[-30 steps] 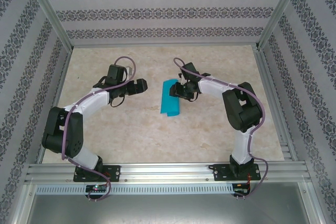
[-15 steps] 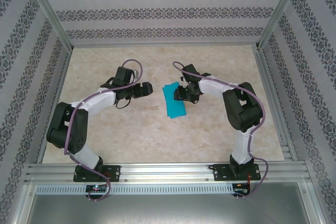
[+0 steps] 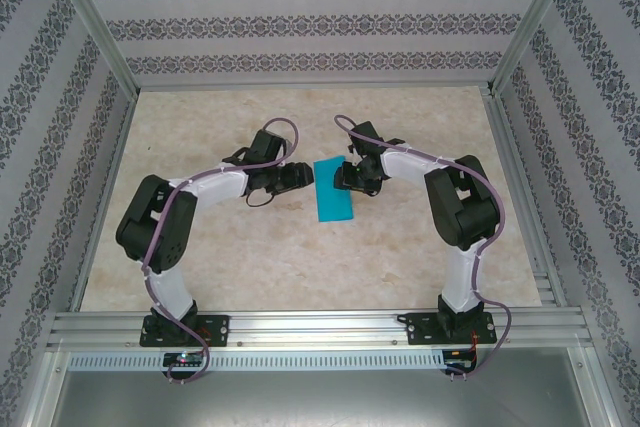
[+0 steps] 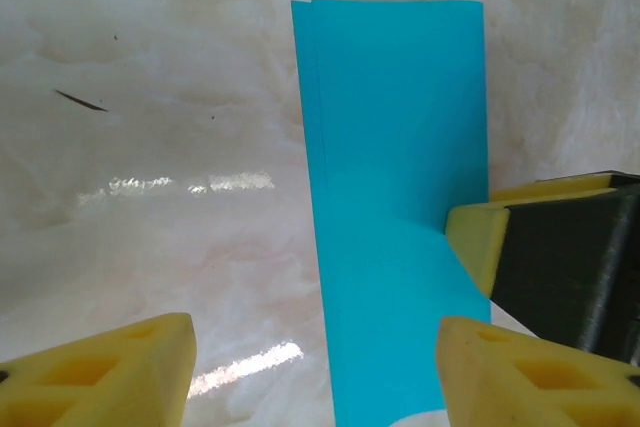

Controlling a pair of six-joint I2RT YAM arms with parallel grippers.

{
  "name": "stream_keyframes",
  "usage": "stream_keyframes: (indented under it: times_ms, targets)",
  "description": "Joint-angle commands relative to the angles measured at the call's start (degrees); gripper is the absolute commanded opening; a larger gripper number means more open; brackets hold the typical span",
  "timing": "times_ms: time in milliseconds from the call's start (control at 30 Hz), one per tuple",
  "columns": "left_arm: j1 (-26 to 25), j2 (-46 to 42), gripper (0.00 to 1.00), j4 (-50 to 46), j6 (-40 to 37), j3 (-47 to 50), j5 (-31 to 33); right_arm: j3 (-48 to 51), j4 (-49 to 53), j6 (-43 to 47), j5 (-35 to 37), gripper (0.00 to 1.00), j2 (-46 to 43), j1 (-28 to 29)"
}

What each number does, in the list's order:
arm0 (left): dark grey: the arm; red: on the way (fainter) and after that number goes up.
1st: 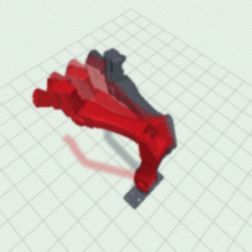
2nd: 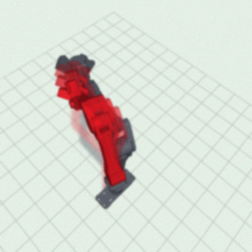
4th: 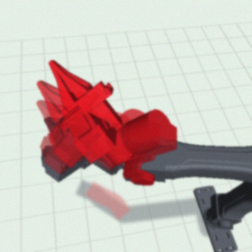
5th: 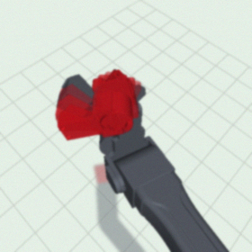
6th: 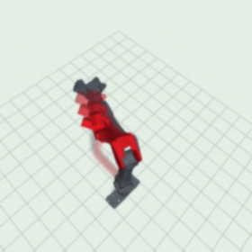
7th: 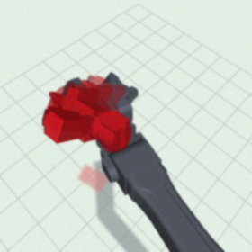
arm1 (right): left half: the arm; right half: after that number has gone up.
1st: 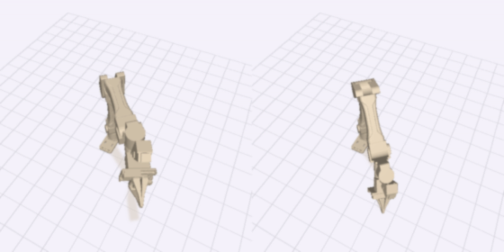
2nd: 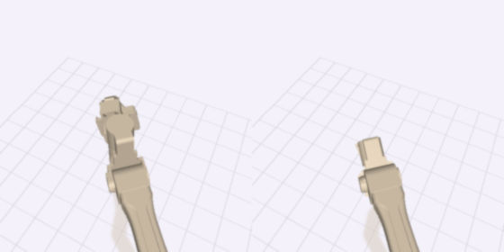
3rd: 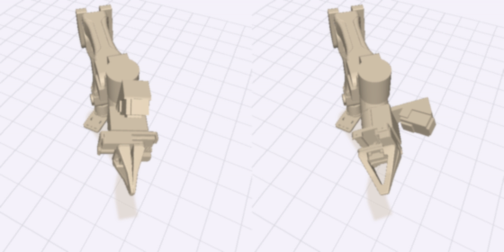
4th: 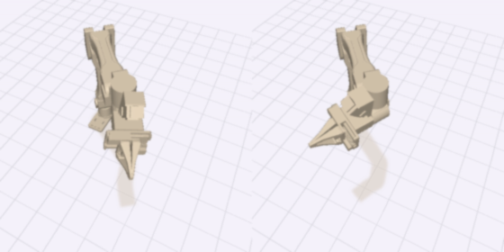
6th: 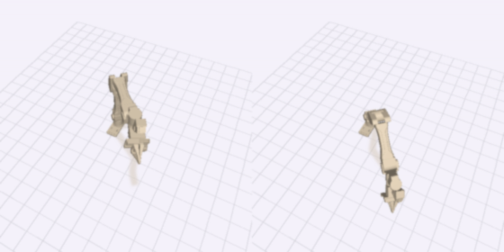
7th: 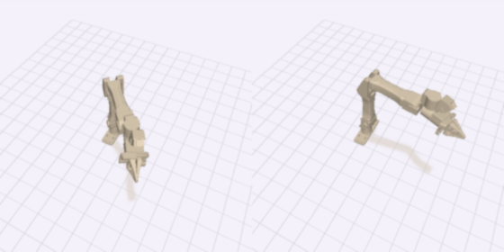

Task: Fold a paper plane with a square sheet of paper (pick it up from the middle)
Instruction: Fold the square sheet of paper in half at the center of the table.

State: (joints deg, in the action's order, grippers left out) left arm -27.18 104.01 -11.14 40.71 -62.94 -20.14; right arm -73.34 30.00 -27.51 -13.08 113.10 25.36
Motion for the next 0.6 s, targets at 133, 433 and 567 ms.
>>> stream_keyframes:
  times_ms: [133, 433, 567]
  targets:
    - [-0.5, 3.4, 0.55, 6.0, 5.6, -1.9, -1.1, 0.0, 1.6, 1.3, 2.0, 0.52, 3.1, 0.0]
    - [-0.5, 3.9, 0.48, 7.4, 5.8, -1.8, -0.9, -1.2, 3.3, 1.6, 3.6, 0.53, 6.2, 1.7]
    - [-0.5, 4.5, 0.45, 8.1, 6.3, -1.8, -1.0, -1.7, 4.1, 1.8, 4.5, 0.54, 7.3, 2.2]
